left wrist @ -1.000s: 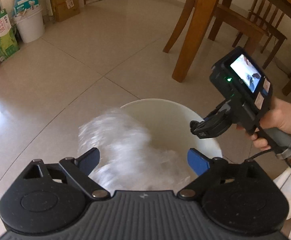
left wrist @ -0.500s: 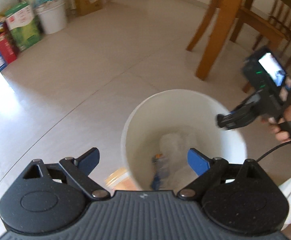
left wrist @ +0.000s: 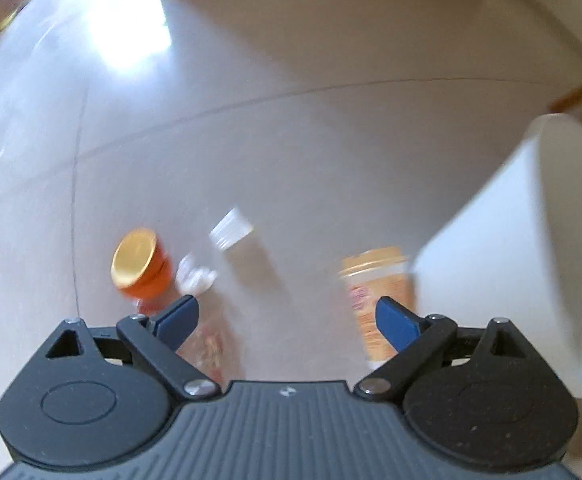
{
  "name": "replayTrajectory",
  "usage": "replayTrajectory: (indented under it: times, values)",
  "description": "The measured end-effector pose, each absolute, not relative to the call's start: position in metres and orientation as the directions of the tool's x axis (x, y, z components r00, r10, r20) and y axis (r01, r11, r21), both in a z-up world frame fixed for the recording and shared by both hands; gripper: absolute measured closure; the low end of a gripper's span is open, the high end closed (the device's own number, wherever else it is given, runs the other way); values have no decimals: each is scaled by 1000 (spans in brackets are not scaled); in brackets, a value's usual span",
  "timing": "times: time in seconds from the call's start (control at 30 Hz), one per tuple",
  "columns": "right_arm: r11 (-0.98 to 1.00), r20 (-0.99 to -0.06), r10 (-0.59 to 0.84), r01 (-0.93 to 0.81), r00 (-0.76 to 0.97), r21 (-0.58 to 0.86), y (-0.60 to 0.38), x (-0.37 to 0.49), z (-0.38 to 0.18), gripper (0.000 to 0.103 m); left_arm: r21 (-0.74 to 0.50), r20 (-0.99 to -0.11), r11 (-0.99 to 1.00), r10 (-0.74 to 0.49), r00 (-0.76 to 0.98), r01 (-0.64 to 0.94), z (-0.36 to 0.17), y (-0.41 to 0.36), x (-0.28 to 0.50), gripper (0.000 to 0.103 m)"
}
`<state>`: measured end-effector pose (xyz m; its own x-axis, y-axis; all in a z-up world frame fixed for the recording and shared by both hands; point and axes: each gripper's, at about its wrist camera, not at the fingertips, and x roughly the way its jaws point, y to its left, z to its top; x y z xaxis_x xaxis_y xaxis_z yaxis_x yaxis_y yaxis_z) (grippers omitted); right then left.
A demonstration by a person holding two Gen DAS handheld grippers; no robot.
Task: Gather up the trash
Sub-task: 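Return the left tool to the pile and grasp the long snack wrapper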
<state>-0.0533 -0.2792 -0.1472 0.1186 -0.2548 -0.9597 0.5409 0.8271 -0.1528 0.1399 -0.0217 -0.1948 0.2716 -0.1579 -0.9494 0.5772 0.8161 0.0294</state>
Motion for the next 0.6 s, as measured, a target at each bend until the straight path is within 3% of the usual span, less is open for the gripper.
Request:
replayTrajectory:
  times: [0.17,0.47,0.6]
  values:
    - [826,-960,-255,543,119,-152,-278,-53,-148,90,15,-962,888,-113,250,460,-240,1,149,10]
    - [825,-960,-254,544,119,-151,-279,-53,-147,90,33,-971,921,-63,231,389,-290,21,146,11]
    - [825,-959,-257,544,117,-154,-279,-53,-147,90,48,-974,937,-33,225,347,-314,33,149,20]
